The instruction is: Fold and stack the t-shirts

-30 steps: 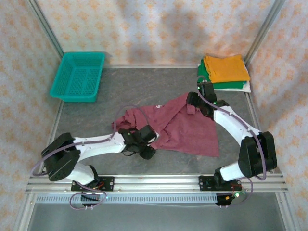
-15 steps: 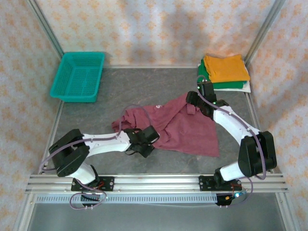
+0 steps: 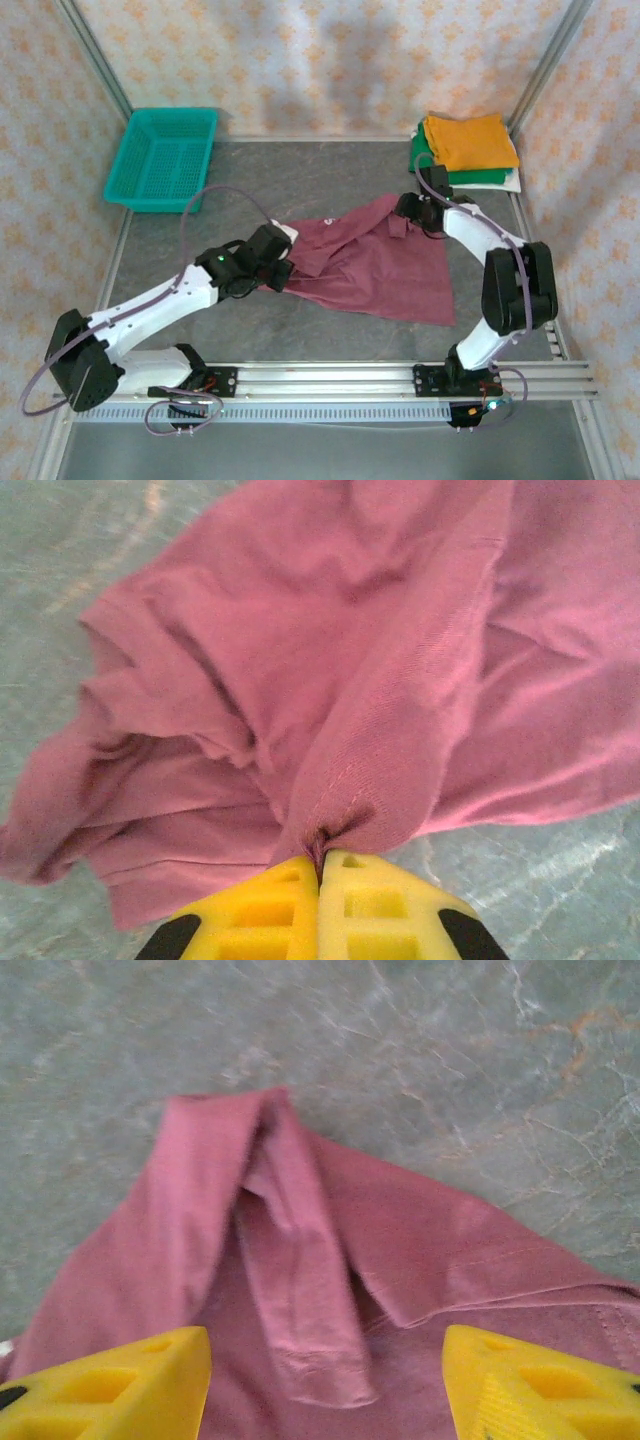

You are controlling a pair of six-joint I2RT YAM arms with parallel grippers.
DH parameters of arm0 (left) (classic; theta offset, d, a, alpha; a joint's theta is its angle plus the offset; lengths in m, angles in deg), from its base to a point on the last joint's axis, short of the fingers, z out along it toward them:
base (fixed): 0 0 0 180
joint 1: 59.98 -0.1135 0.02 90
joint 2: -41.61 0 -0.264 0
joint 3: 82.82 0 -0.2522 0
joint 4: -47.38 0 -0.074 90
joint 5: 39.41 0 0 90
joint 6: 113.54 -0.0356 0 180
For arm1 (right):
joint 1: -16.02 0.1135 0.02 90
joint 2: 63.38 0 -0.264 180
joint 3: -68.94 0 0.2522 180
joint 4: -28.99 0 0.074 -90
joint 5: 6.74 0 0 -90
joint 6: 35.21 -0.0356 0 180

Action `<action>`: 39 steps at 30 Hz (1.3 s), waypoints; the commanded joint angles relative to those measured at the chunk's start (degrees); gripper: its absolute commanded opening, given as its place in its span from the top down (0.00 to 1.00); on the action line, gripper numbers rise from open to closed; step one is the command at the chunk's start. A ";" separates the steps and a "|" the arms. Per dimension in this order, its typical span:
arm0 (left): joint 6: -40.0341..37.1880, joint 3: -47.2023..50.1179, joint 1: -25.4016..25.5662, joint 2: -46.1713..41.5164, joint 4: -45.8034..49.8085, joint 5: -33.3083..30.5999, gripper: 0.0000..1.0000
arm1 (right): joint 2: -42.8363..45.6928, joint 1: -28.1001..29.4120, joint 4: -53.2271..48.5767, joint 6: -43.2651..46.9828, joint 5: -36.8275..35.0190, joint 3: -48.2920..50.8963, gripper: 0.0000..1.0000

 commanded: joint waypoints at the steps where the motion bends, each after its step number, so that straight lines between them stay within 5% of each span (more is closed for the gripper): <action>1: 0.42 0.30 -1.68 -2.73 -1.89 -6.00 1.00 | -3.55 0.07 -3.91 -0.09 4.42 -3.68 0.41; 10: 1.34 1.05 -4.94 -2.64 -7.49 -7.14 1.00 | -9.55 -0.13 -2.33 -0.61 4.92 -4.35 0.42; 22: 3.09 1.39 -7.34 -1.84 -9.14 -10.38 1.00 | -10.49 -0.04 -0.43 -2.07 8.49 -3.72 0.87; 32: 3.07 -3.03 -12.99 -6.81 -11.05 -15.76 1.00 | 2.95 -0.08 -15.17 2.06 4.49 -10.18 1.00; 39: -6.37 -13.15 -14.33 -11.07 -11.25 -24.38 1.00 | 15.27 0.25 -28.45 10.68 -7.96 -19.73 1.00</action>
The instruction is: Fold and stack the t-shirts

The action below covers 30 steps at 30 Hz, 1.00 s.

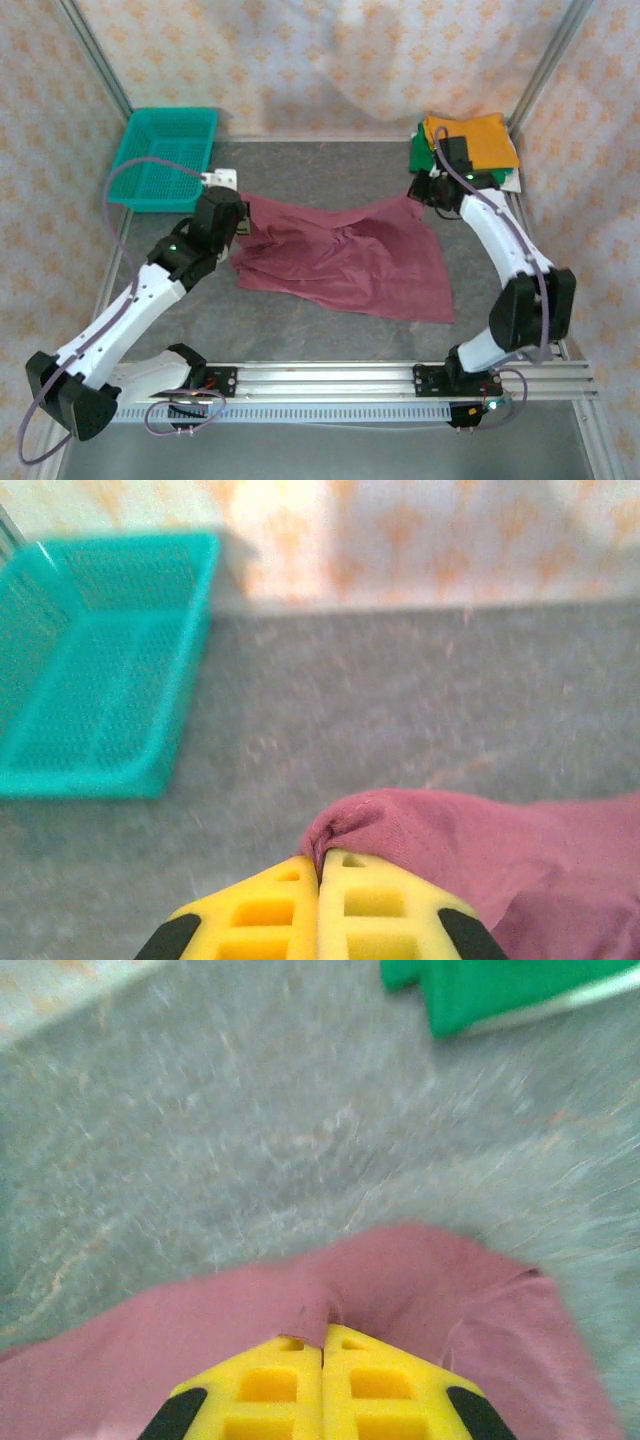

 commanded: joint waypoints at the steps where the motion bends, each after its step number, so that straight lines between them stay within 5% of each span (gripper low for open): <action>1: -6.85 -6.18 -0.72 -4.19 -1.45 -7.73 1.00 | 6.31 0.64 -9.96 6.42 -10.72 -4.40 1.00; 5: -11.45 -12.62 -0.71 -7.95 0.76 -7.58 1.00 | 13.71 0.94 -10.85 9.87 -19.24 -7.64 1.00; 14: -13.35 -33.39 -0.65 -12.15 16.19 13.52 1.00 | 29.15 1.20 -12.62 12.63 -23.92 -16.82 1.00; 17: -13.39 -41.20 -0.74 -12.08 20.50 15.07 1.00 | 31.85 1.21 -15.18 12.62 -23.80 -20.78 1.00; 23: -16.78 -55.54 -0.70 -4.57 26.55 12.71 1.00 | 29.48 1.15 -16.24 13.07 -25.91 -26.64 1.00; 30: -29.23 -71.48 -1.56 15.80 27.04 0.92 1.00 | 12.76 0.38 -10.96 13.31 -25.21 -32.21 1.00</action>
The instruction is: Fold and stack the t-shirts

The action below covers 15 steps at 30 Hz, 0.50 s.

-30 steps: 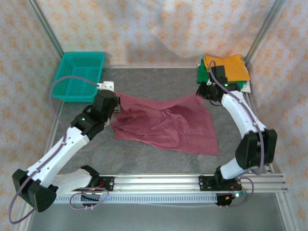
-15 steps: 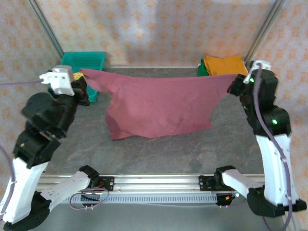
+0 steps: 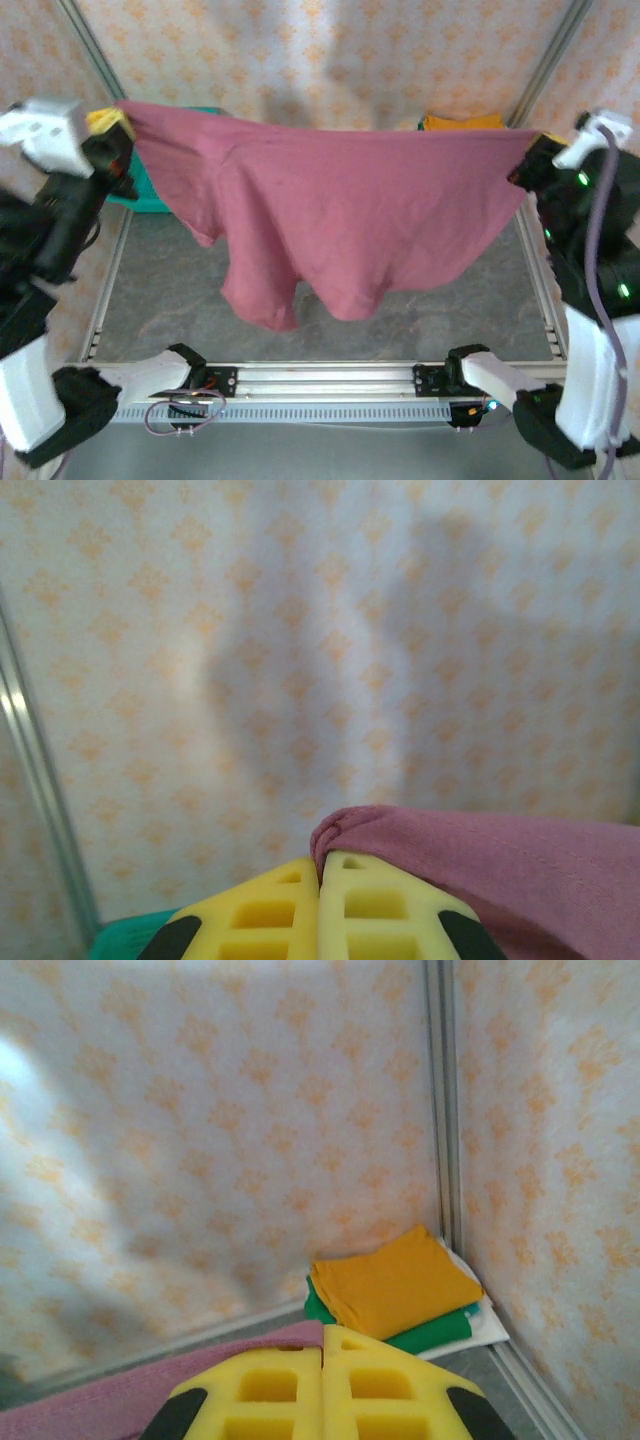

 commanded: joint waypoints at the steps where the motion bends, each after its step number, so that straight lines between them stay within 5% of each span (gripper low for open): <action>1: -8.67 -9.04 -3.09 12.97 3.24 -6.90 1.00 | -10.95 -0.83 3.34 0.93 -1.45 -2.51 1.00; 4: -8.03 -18.94 -10.47 25.48 6.58 5.03 1.00 | -19.81 -0.95 7.82 0.76 -0.62 -3.97 1.00; 7: -9.39 -19.09 -14.81 36.26 3.54 11.53 1.00 | -29.14 -0.94 12.92 -0.05 1.11 -3.91 1.00; 12: -13.04 -25.62 -17.12 60.04 -1.74 12.78 1.00 | -48.22 -1.02 22.53 -1.18 3.38 -7.76 1.00; 13: -13.76 -28.51 -17.58 65.46 -2.93 12.42 1.00 | -53.57 -1.03 23.62 -1.30 3.66 -10.93 0.95; 14: -14.44 -31.07 -17.92 69.99 -4.63 11.54 0.90 | -58.27 -1.05 23.96 -1.34 4.37 -14.77 0.81; 15: -14.66 -33.44 -18.16 74.80 -8.13 8.58 0.67 | -64.35 -1.08 23.10 -1.76 4.58 -21.26 0.61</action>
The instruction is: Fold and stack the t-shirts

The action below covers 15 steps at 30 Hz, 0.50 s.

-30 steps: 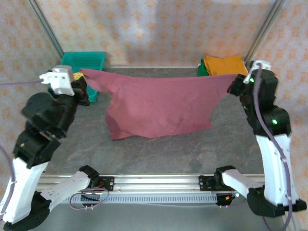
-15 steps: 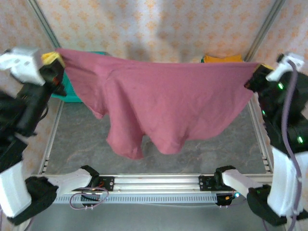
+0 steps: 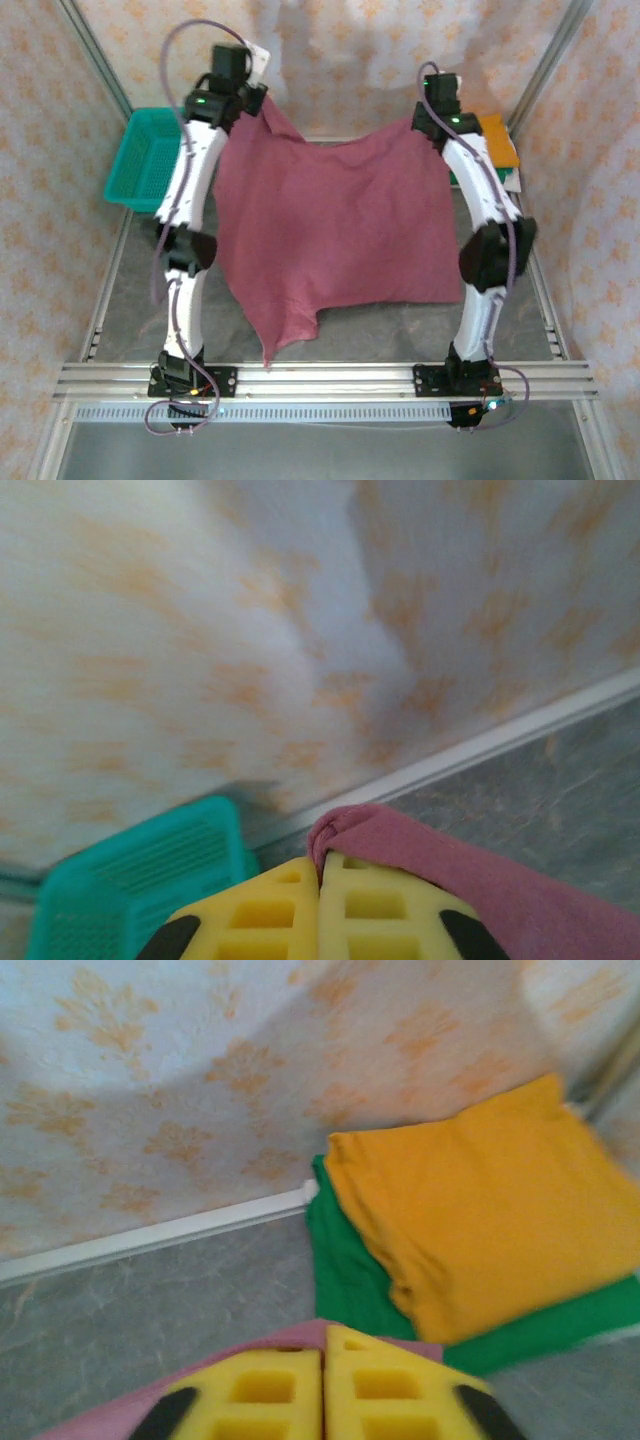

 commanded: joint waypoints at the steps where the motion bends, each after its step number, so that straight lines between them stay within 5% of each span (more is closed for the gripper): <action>1: -3.17 -7.65 -1.44 11.70 -9.33 -4.51 0.65 | -15.43 -0.67 1.52 -1.58 1.19 -18.32 0.58; 2: -2.95 -9.95 -1.79 14.62 -12.00 -5.07 0.63 | -21.10 -0.96 -1.18 -2.60 1.22 -27.43 0.55; 3: -1.55 -12.46 -2.26 16.79 -14.80 -5.14 0.38 | -27.18 -1.37 -4.33 -3.81 1.97 -38.10 0.39; 4: 0.49 -13.76 -2.79 17.69 -17.19 -4.61 0.02 | -31.23 -1.73 -5.66 -4.87 2.36 -45.71 0.03; 7: 5.02 -11.60 -3.18 12.75 -19.36 -1.70 0.10 | -26.40 -2.05 -3.22 -5.01 1.50 -41.60 0.00; 9: 9.42 -8.32 -2.98 7.32 -17.94 -2.19 0.00 | -18.64 -1.96 -1.02 -4.59 1.03 -30.98 0.01; 11: 13.18 -3.69 -2.55 1.16 -12.98 -1.41 0.00 | -9.73 -1.93 0.54 -4.59 2.02 -19.20 0.01; 15: 18.43 29.73 0.77 -17.84 -19.26 -5.35 0.01 | 9.92 -0.54 9.12 -5.06 4.03 10.87 0.05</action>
